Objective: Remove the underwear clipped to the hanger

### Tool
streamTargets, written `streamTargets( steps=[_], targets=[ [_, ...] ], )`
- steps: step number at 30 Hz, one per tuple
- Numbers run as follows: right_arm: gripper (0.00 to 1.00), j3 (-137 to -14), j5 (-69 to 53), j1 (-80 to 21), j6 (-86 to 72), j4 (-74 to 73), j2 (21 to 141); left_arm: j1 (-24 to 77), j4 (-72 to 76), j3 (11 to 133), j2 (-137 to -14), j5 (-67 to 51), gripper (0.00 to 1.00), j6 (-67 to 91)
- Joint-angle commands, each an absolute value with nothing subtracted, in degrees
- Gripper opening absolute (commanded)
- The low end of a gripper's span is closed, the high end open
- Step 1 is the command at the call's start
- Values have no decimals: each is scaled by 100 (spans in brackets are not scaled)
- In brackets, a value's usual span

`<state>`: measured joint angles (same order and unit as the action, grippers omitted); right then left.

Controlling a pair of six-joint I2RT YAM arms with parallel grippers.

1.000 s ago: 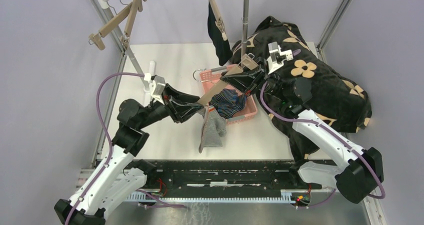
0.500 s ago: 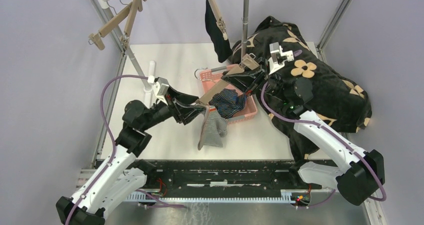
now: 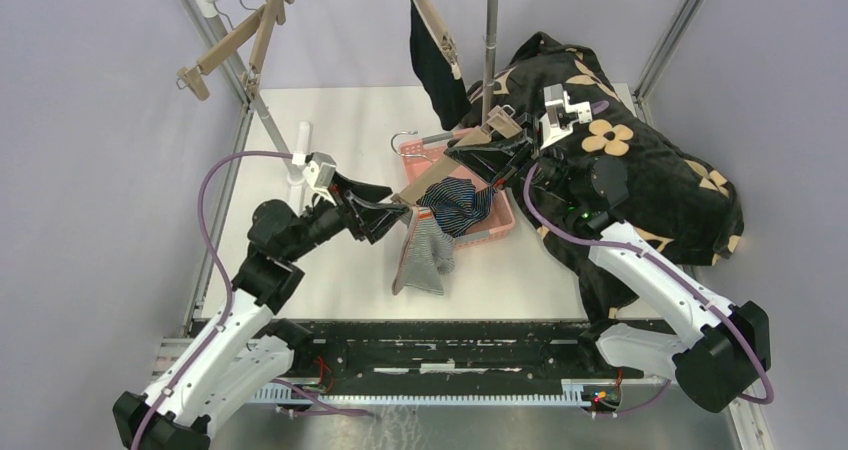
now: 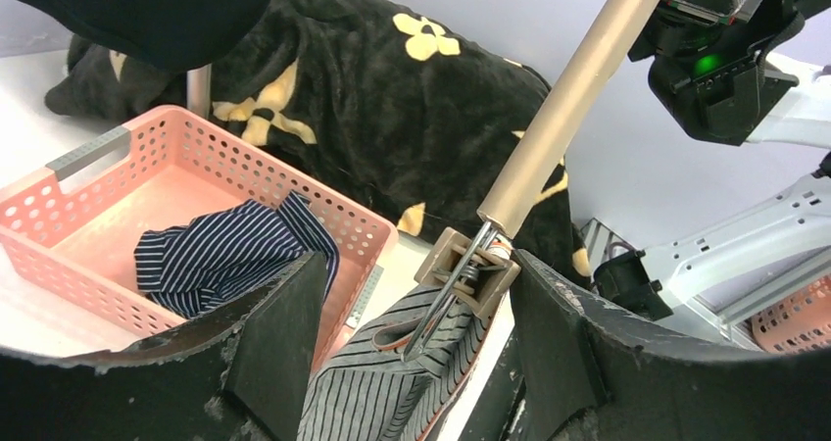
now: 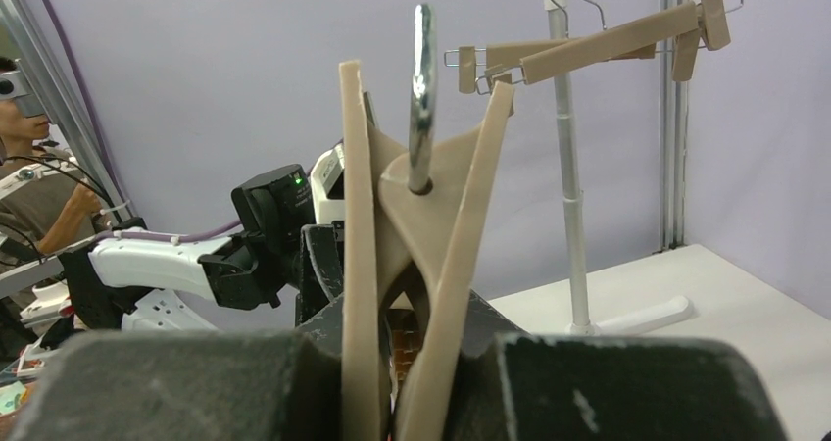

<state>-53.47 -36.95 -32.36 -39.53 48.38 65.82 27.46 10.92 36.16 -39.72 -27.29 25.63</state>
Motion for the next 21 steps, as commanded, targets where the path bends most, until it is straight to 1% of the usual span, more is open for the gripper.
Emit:
streamTargets(
  steps=[1, 2, 4, 5, 7, 8, 9, 11, 12, 13, 14, 16, 17, 18, 21],
  targets=[
    [1, -5467, -3521, -3216, -3928, 5169, 6462, 2759, 1663, 3791, -4183, -3205, 69, 2591],
    [1, -5469, -3514, -3209, -3922, 5156, 6460, 2755, 1755, 3775, -4241, -3346, 61, 2638],
    [1, -5480, -3501, -3211, -3882, 5100, 6454, 2754, 1954, 3758, -4359, -3634, 17, 2706],
    [1, -5485, -3485, -3212, -3858, 5060, 6450, 2751, 2012, 3773, -4399, -3738, 5, 2726],
    [1, -5493, -3486, -3211, -3836, 5012, 6435, 2759, 2034, 3815, -4429, -3821, 3, 2757],
    [1, -5495, -3493, -3213, -3836, 5008, 6433, 2754, 2038, 3841, -4415, -3826, 5, 2759],
    [1, -5492, -3505, -3213, -3833, 5010, 6430, 2754, 2024, 3872, -4389, -3804, 15, 2760],
    [1, -5474, -3524, -3216, -3831, 5002, 6417, 2758, 1977, 3956, -4304, -3677, 50, 2728],
    [1, -5468, -3517, -3212, -3815, 5001, 6416, 2752, 1947, 4000, -4258, -3589, 62, 2711],
    [1, -5465, -3521, -3216, -3821, 5001, 6414, 2758, 1931, 4053, -4220, -3503, 72, 2682],
    [1, -5467, -3516, -3210, -3828, 5001, 6416, 2755, 1919, 4111, -4204, -3469, 77, 2661],
    [1, -5476, -3544, -3209, -3847, 5010, 6425, 2757, 1916, 4281, -4233, -3465, 82, 2630],
    [1, -5477, -3556, -3215, -3864, 5028, 6429, 2759, 1937, 4374, -4269, -3492, 83, 2628],
    [1, -5476, -3566, -3215, -3885, 5047, 6434, 2754, 1957, 4469, -4330, -3557, 81, 2628],
    [1, -5478, -3580, -3211, -3940, 5103, 6443, 2752, 1981, 4735, -4601, -3776, 71, 2619]
  ],
)
